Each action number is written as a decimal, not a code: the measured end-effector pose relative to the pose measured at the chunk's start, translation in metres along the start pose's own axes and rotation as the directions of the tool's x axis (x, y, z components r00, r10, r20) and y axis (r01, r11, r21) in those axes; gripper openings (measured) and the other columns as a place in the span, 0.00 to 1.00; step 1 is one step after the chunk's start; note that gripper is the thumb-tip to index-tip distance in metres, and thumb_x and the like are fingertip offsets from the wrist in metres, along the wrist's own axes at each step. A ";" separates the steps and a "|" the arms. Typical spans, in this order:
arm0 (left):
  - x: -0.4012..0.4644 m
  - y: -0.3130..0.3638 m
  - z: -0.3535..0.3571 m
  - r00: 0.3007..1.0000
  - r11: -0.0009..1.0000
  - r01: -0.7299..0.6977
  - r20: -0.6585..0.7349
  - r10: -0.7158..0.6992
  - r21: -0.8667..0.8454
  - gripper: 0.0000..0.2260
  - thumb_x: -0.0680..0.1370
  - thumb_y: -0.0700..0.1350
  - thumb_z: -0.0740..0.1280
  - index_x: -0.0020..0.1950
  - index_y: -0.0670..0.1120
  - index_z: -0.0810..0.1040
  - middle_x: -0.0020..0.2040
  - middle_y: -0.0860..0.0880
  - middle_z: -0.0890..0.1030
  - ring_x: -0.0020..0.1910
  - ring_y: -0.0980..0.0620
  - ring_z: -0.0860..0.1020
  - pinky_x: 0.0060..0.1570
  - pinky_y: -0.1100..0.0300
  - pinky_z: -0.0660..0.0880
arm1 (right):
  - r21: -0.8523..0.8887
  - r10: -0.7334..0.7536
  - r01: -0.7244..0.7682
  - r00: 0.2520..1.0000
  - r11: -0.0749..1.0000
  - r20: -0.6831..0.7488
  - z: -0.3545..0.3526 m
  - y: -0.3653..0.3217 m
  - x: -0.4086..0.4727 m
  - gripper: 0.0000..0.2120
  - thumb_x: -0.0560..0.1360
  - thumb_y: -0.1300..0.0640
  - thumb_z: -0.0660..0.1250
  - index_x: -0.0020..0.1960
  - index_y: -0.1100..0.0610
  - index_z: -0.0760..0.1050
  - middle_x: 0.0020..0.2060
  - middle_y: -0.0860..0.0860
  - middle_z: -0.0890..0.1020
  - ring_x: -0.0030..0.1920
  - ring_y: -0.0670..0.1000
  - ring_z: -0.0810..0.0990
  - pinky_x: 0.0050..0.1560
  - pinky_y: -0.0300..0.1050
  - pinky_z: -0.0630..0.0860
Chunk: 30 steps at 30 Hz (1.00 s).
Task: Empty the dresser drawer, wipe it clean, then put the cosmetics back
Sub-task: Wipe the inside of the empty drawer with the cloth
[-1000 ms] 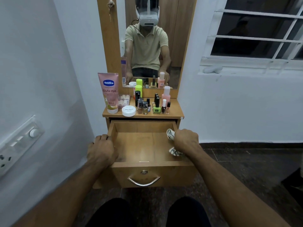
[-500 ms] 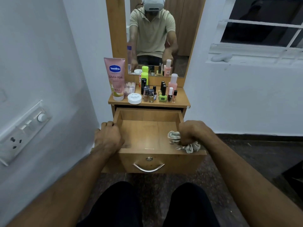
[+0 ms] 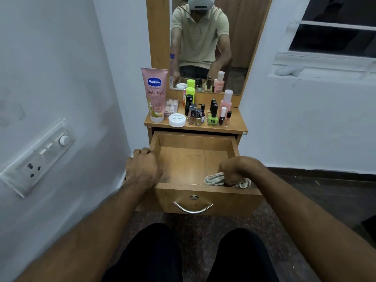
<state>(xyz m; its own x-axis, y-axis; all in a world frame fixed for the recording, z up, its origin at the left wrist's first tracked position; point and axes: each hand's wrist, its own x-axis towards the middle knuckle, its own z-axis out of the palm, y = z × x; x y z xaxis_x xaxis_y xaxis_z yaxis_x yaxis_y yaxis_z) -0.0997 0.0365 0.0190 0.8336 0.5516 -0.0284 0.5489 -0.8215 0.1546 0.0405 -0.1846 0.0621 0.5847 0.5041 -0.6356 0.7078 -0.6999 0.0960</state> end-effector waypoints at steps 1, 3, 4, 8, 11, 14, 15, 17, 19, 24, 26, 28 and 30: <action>0.000 0.001 0.000 1.000 1.000 0.003 0.003 -0.003 0.010 0.22 0.79 0.50 0.65 0.72 0.45 0.72 0.73 0.46 0.71 0.71 0.44 0.68 0.70 0.44 0.68 | 0.027 -0.035 0.035 0.999 0.999 0.002 -0.001 -0.003 0.002 0.10 0.77 0.61 0.68 0.57 0.61 0.81 0.47 0.54 0.84 0.43 0.53 0.81 0.42 0.45 0.79; 0.001 0.002 0.001 1.000 1.000 0.001 -0.002 -0.001 0.027 0.22 0.79 0.50 0.64 0.72 0.44 0.72 0.73 0.46 0.71 0.70 0.44 0.68 0.69 0.44 0.68 | 0.112 -0.091 0.095 0.995 0.989 -0.034 -0.001 -0.007 0.004 0.09 0.77 0.61 0.69 0.56 0.60 0.80 0.45 0.53 0.82 0.40 0.50 0.78 0.37 0.41 0.75; 0.001 0.002 0.001 1.000 1.000 0.002 -0.005 -0.002 0.023 0.22 0.79 0.50 0.64 0.72 0.44 0.72 0.73 0.46 0.71 0.70 0.44 0.68 0.69 0.44 0.68 | 0.170 -0.117 0.125 0.991 0.977 -0.057 -0.001 -0.010 0.005 0.08 0.77 0.60 0.70 0.55 0.58 0.79 0.45 0.52 0.82 0.39 0.48 0.78 0.36 0.39 0.73; 0.002 -0.001 0.002 1.000 1.000 0.011 0.004 -0.011 0.002 0.24 0.79 0.51 0.65 0.74 0.46 0.71 0.74 0.47 0.70 0.72 0.44 0.67 0.70 0.44 0.68 | 0.191 -0.118 0.125 0.992 0.974 -0.052 -0.006 -0.011 0.011 0.10 0.77 0.57 0.71 0.57 0.58 0.79 0.46 0.52 0.82 0.40 0.49 0.78 0.39 0.40 0.74; 0.002 -0.002 0.002 1.000 1.000 0.006 0.007 -0.006 0.005 0.24 0.79 0.52 0.66 0.74 0.47 0.70 0.74 0.47 0.70 0.71 0.44 0.67 0.70 0.44 0.68 | 0.002 -0.006 0.006 0.999 1.000 0.054 -0.007 -0.005 0.011 0.13 0.77 0.56 0.71 0.60 0.60 0.80 0.49 0.53 0.83 0.45 0.53 0.82 0.45 0.45 0.79; 0.003 -0.001 0.003 1.000 1.000 0.008 -0.003 -0.008 0.014 0.24 0.79 0.50 0.65 0.74 0.46 0.70 0.74 0.46 0.70 0.71 0.44 0.67 0.69 0.44 0.68 | 0.026 -0.033 0.032 0.998 0.999 0.047 -0.006 -0.003 0.014 0.10 0.76 0.57 0.71 0.56 0.59 0.80 0.48 0.53 0.83 0.44 0.52 0.81 0.43 0.44 0.79; 0.003 0.000 0.003 1.000 1.000 0.006 -0.007 -0.006 0.017 0.24 0.79 0.50 0.66 0.74 0.46 0.70 0.73 0.46 0.71 0.71 0.44 0.68 0.69 0.45 0.69 | 0.075 -0.078 0.077 0.997 0.994 0.013 -0.007 -0.005 0.016 0.07 0.76 0.58 0.72 0.53 0.57 0.79 0.47 0.53 0.83 0.42 0.51 0.81 0.42 0.43 0.78; 0.003 0.000 0.003 1.000 1.000 0.002 -0.005 -0.002 0.002 0.23 0.79 0.49 0.65 0.74 0.46 0.71 0.73 0.46 0.71 0.70 0.44 0.68 0.68 0.45 0.69 | 0.212 -0.153 0.163 0.986 0.963 -0.065 -0.005 -0.010 0.019 0.04 0.75 0.57 0.73 0.47 0.52 0.78 0.43 0.50 0.82 0.39 0.49 0.79 0.40 0.41 0.75; 0.002 -0.001 0.004 1.000 1.000 0.000 -0.015 -0.001 -0.021 0.23 0.79 0.49 0.65 0.74 0.45 0.71 0.73 0.46 0.71 0.71 0.43 0.68 0.69 0.45 0.69 | 0.299 -0.187 0.210 0.977 0.931 -0.106 -0.003 -0.013 0.023 0.05 0.75 0.56 0.74 0.46 0.50 0.78 0.42 0.48 0.82 0.40 0.48 0.79 0.41 0.42 0.76; -0.001 -0.005 0.003 0.999 0.997 0.005 -0.046 -0.009 -0.079 0.20 0.80 0.50 0.63 0.72 0.46 0.73 0.72 0.46 0.73 0.69 0.44 0.69 0.68 0.44 0.69 | 0.275 -0.084 0.078 0.996 0.958 0.011 -0.005 0.004 0.022 0.11 0.75 0.51 0.74 0.52 0.57 0.80 0.46 0.53 0.84 0.41 0.51 0.81 0.43 0.44 0.79; -0.002 -0.005 0.006 0.994 0.994 0.004 -0.111 -0.016 -0.107 0.18 0.82 0.50 0.60 0.70 0.46 0.74 0.69 0.47 0.76 0.68 0.44 0.71 0.67 0.44 0.69 | 0.252 -0.044 0.035 0.999 0.967 0.029 -0.005 0.011 0.020 0.15 0.75 0.50 0.75 0.55 0.59 0.81 0.48 0.54 0.84 0.43 0.52 0.82 0.48 0.48 0.80; -0.001 -0.006 0.007 0.989 0.990 0.014 -0.144 -0.035 -0.143 0.17 0.83 0.50 0.58 0.69 0.47 0.74 0.67 0.46 0.78 0.67 0.44 0.72 0.66 0.43 0.69 | 0.260 -0.061 0.057 0.998 0.964 0.007 -0.003 0.010 0.021 0.15 0.74 0.51 0.75 0.56 0.60 0.81 0.50 0.54 0.85 0.45 0.53 0.82 0.50 0.49 0.81; 0.000 -0.007 0.007 0.990 0.978 0.014 -0.135 -0.043 -0.207 0.17 0.83 0.50 0.58 0.70 0.47 0.73 0.66 0.45 0.78 0.66 0.42 0.72 0.66 0.42 0.69 | 0.371 -0.087 0.090 0.996 0.924 -0.025 0.001 0.004 0.024 0.13 0.74 0.52 0.75 0.53 0.58 0.80 0.48 0.54 0.85 0.44 0.52 0.83 0.49 0.51 0.82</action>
<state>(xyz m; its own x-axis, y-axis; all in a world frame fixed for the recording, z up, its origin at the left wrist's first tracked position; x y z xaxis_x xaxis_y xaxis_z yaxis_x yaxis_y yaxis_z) -0.1030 0.0409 0.0109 0.7932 0.6010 0.0981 0.5361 -0.7657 0.3554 0.0571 -0.1762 0.0465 0.5307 0.5759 -0.6218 0.5602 -0.7889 -0.2526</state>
